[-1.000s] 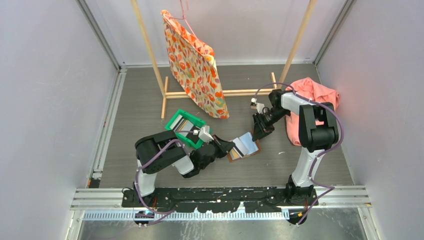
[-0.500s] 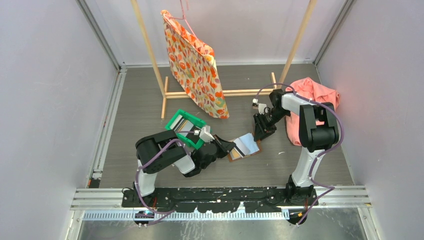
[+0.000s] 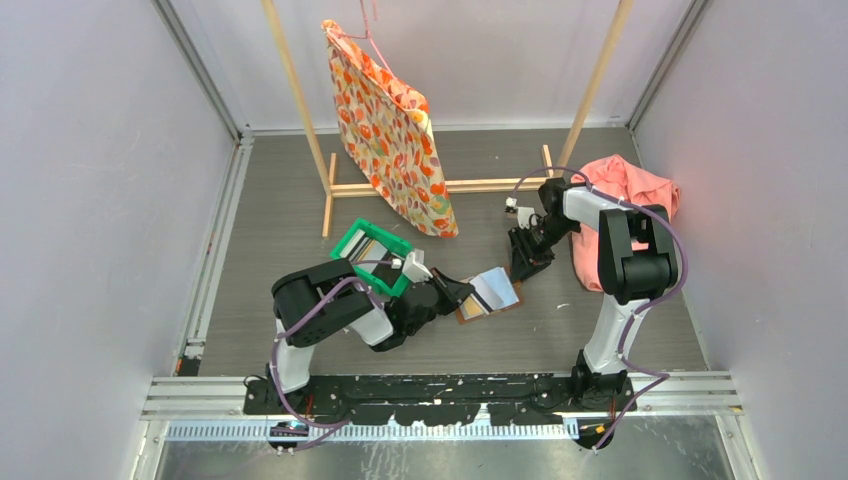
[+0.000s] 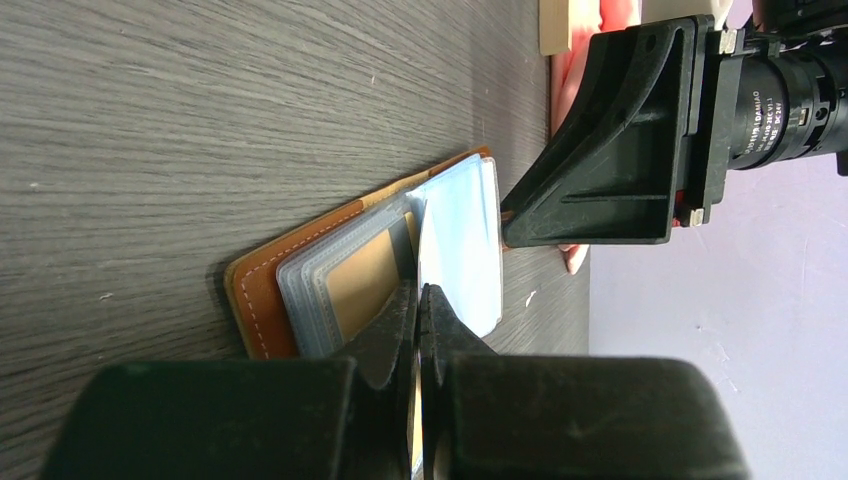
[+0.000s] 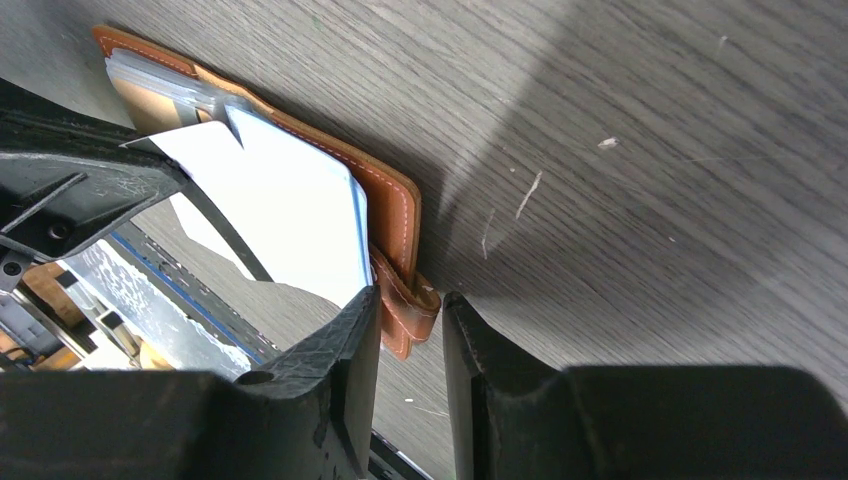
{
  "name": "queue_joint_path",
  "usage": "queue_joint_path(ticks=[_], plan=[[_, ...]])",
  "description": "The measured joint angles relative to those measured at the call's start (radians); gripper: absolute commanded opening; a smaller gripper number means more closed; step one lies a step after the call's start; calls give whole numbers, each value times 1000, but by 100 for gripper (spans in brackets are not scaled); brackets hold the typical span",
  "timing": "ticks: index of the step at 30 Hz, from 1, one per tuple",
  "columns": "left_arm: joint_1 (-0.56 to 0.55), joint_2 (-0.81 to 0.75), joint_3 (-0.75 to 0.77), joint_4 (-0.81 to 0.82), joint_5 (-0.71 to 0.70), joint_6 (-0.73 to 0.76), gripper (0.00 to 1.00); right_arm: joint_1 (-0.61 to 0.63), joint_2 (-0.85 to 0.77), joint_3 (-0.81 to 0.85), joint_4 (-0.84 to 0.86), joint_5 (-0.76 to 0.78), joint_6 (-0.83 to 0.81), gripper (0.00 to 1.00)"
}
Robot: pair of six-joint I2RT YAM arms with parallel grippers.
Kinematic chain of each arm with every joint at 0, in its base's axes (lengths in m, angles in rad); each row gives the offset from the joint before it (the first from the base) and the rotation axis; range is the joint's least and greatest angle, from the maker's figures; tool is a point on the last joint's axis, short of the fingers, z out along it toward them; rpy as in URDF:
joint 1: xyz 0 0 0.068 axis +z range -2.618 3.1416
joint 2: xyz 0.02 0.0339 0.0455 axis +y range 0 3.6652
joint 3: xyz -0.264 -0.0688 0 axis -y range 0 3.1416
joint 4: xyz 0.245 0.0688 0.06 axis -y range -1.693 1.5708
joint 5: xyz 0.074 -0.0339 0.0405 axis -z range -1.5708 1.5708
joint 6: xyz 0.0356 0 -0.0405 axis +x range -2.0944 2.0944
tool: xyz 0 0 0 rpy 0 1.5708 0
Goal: Put the credit cards into the card holder
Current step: Insert the credit card into the card holder.
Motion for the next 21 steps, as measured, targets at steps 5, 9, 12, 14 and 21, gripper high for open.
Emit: queue_joint_path(ticks=[5,9,12,14,21], plan=[[6,0,19,-30,13,-11,0,0,0,0,0,0,1,34],[10,0,27,-45,21,-24,0,1,0,0,0,0,1,34],[12,0,29,-51,26,-32,0,1,0,0,0,0,1,34],[14,0,31,-56,29,-44,0,1,0,0,0,0,1,34],[15,-6,31,-76,34,-79,0,2,0,0,0,1,1,34]])
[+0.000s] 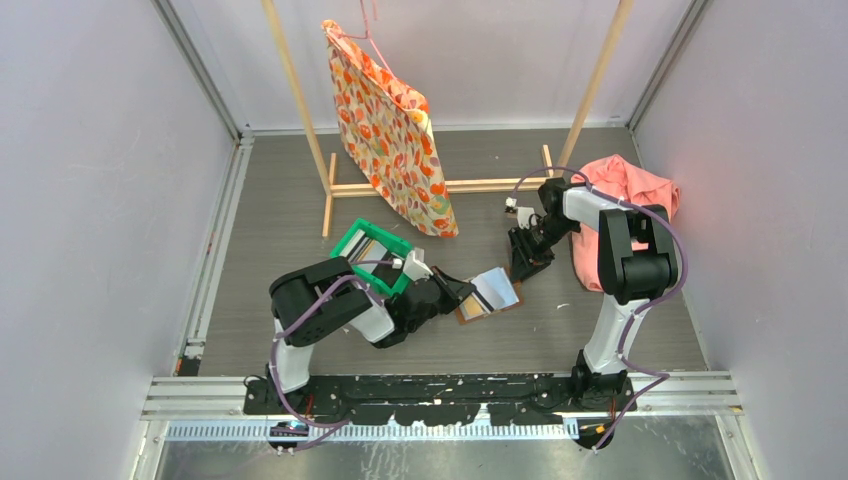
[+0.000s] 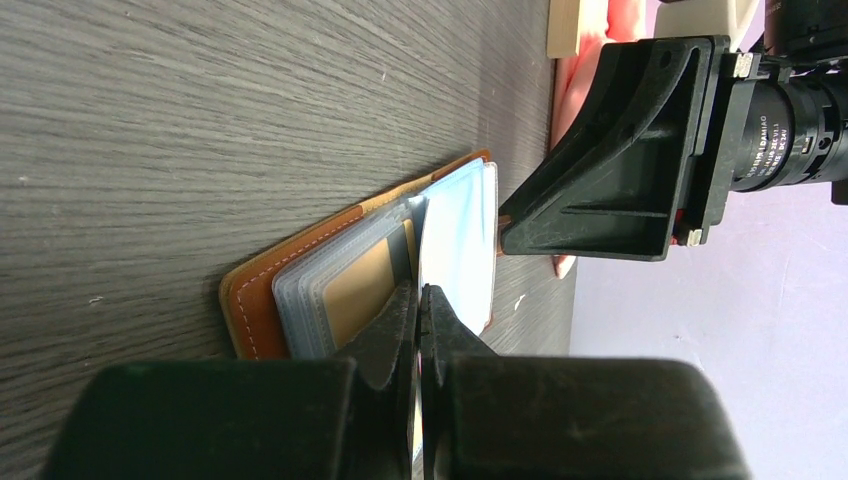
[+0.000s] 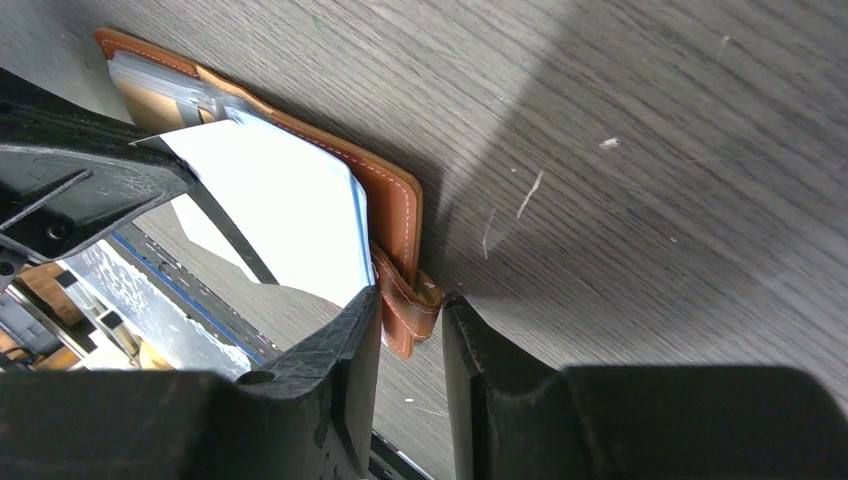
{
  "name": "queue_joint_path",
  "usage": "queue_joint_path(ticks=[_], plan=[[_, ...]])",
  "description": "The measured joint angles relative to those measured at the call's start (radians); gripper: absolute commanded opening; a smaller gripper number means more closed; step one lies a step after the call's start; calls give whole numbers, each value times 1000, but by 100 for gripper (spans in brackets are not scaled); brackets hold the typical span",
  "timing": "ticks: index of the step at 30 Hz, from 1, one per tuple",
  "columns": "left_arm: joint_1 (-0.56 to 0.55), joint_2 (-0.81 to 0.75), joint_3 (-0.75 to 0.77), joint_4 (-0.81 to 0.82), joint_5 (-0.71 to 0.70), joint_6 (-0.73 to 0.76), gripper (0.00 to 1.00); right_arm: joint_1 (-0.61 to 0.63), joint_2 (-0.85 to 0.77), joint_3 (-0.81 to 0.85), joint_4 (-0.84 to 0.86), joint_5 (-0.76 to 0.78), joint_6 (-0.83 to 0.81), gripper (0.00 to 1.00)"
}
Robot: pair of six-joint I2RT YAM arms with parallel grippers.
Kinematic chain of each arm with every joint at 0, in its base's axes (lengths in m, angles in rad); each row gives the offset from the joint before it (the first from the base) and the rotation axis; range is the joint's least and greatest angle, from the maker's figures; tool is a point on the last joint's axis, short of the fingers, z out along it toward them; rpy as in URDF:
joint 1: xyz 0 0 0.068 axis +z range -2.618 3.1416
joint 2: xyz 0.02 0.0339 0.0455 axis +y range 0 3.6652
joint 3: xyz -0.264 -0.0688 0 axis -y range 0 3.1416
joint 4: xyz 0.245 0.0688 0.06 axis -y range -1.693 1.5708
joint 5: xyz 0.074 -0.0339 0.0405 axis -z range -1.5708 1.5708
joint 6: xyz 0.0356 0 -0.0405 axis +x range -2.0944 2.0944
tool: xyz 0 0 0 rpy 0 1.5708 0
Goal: Put the credit cards into the card holder
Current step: Insert the credit card into the card holder.
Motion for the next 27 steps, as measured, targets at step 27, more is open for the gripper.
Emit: queue_joint_path(ticks=[27], plan=[[39,-8,18,-46,104,-30,0,2,0,0,1,11,1,32]])
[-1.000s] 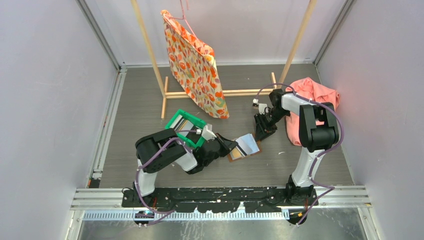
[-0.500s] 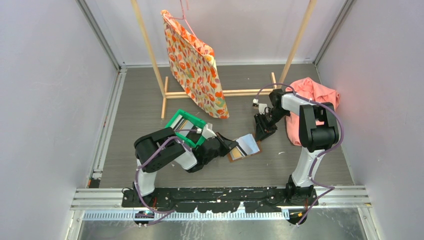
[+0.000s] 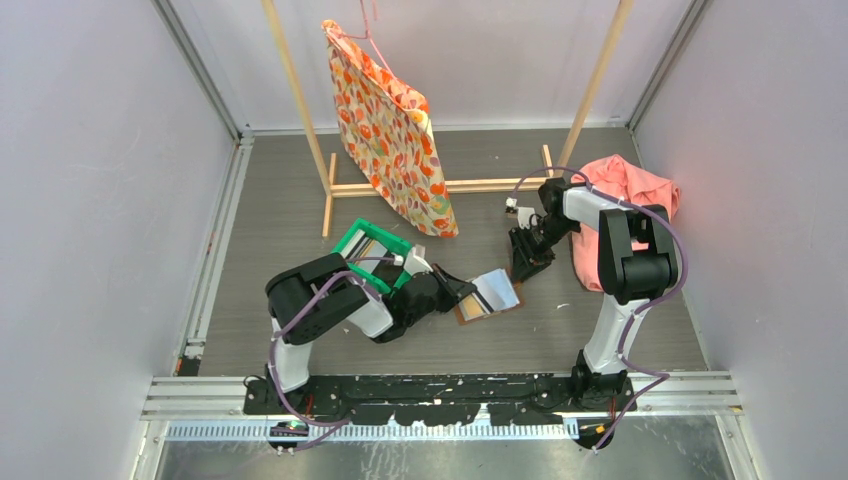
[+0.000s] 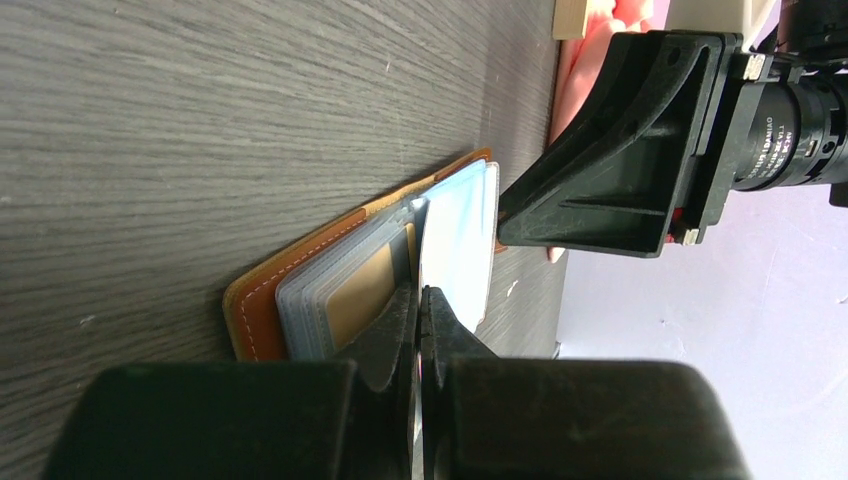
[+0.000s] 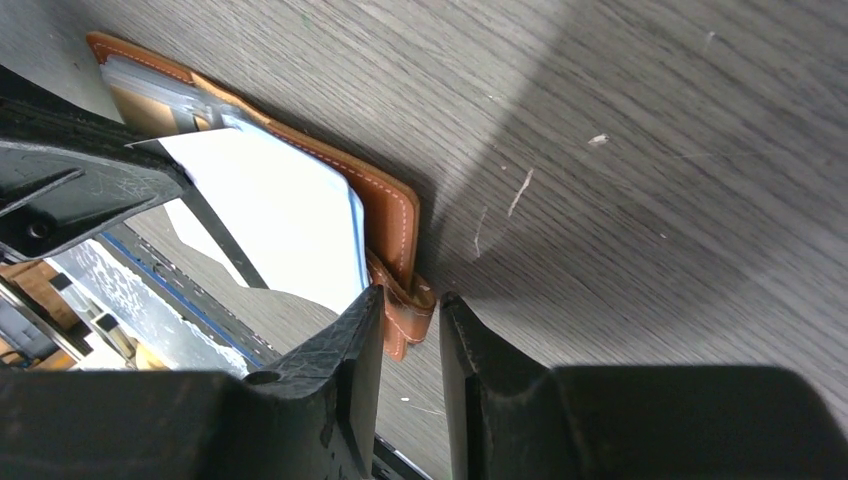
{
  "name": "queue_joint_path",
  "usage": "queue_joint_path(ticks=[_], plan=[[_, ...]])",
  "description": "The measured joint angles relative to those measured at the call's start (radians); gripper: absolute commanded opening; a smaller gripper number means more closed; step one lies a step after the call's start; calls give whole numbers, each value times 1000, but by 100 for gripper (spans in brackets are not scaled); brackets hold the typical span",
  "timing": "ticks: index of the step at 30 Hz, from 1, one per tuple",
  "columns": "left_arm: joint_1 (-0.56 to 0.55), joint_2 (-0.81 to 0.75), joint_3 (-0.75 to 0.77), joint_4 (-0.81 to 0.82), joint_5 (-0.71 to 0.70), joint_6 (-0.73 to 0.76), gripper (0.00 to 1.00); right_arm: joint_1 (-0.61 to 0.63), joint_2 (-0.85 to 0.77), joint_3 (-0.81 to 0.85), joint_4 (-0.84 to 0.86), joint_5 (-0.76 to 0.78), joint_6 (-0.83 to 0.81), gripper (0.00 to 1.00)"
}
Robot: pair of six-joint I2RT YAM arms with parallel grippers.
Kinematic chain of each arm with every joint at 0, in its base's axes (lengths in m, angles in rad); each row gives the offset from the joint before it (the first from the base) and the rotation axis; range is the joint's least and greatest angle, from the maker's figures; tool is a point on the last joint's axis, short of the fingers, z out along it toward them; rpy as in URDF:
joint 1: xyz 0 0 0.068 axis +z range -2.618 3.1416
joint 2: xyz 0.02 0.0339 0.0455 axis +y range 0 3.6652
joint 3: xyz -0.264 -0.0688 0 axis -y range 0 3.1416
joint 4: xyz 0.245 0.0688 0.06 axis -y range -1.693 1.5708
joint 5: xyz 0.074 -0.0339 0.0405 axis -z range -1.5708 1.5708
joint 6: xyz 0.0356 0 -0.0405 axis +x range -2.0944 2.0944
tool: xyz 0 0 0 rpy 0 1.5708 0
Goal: Put the credit cards into the card holder
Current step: Insert the credit card into the card holder.
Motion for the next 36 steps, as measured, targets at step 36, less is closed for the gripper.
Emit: queue_joint_path(ticks=[36], plan=[[97,-6,48,-88,255,63,0,23,0,0,3,7,1,31]])
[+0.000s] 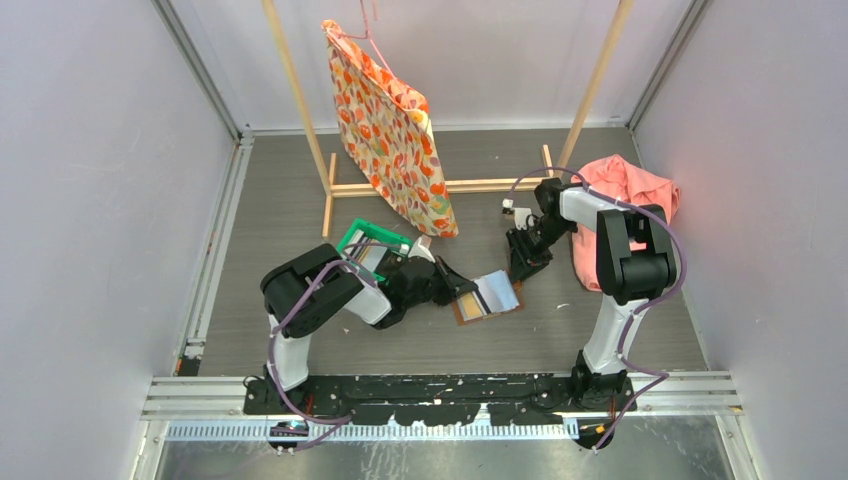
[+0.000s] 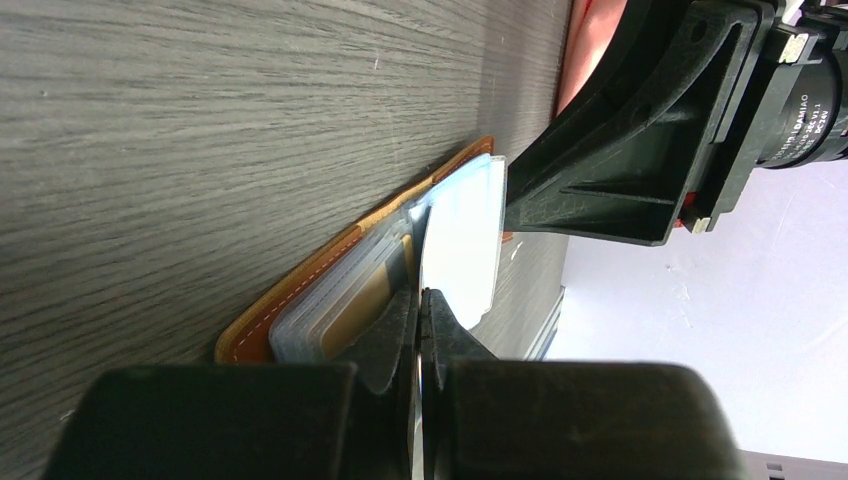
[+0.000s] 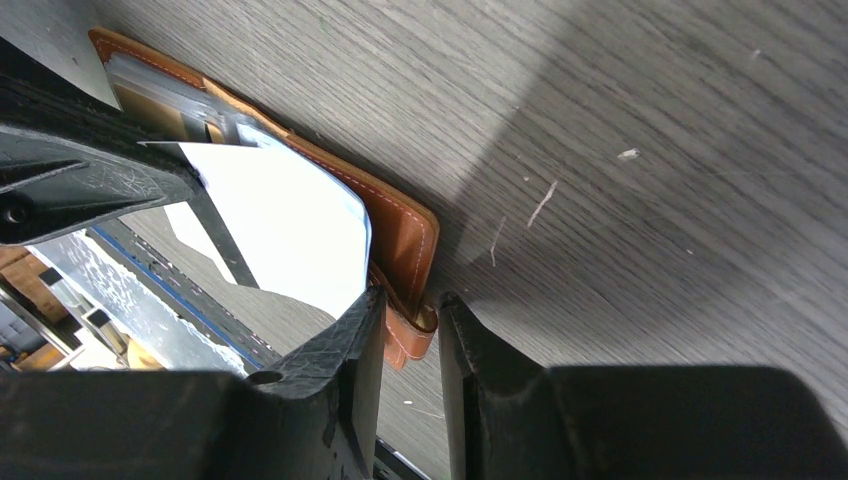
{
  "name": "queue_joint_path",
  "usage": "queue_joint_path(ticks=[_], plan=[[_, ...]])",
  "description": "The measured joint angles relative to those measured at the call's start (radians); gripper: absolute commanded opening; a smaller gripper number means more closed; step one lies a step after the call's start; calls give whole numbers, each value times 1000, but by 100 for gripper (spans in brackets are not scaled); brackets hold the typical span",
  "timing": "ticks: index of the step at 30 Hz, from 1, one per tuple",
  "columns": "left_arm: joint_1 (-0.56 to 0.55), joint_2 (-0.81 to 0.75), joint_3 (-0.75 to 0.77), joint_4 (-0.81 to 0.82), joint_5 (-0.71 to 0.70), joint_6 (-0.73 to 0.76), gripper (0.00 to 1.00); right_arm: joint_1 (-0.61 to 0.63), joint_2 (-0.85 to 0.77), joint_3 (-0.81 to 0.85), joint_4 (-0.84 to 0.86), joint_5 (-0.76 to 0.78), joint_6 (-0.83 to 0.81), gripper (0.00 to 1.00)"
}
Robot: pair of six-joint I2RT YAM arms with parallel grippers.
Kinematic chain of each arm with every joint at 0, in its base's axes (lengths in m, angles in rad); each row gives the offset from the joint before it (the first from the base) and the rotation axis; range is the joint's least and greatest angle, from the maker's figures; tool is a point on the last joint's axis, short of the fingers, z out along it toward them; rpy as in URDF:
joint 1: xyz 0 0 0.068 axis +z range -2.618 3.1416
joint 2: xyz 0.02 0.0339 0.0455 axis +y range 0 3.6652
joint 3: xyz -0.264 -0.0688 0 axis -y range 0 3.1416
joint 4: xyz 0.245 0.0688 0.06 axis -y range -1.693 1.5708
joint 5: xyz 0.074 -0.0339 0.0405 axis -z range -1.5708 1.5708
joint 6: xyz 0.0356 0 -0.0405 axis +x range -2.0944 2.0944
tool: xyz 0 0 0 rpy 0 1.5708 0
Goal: Put the credit cards into the card holder
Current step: Insert the credit card into the card holder.
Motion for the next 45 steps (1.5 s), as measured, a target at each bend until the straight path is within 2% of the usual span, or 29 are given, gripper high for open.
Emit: queue_joint_path(ticks=[12,14,21,23,32,45], plan=[[8,-2,63,-109,31,6,5,0,0,0,0,0,0,32],[8,-1,78,-131,35,11,8,0,0,0,0,-1,0,32],[8,1,120,-187,51,39,31,1,0,0,0,-2,0,32],[8,0,137,-204,56,54,34,1,0,0,0,-5,0,32],[10,-75,161,-374,43,150,44,1,0,0,0,-12,-1,33],[14,-121,241,-612,34,280,51,1,-44,0,-1,-37,-10,41]])
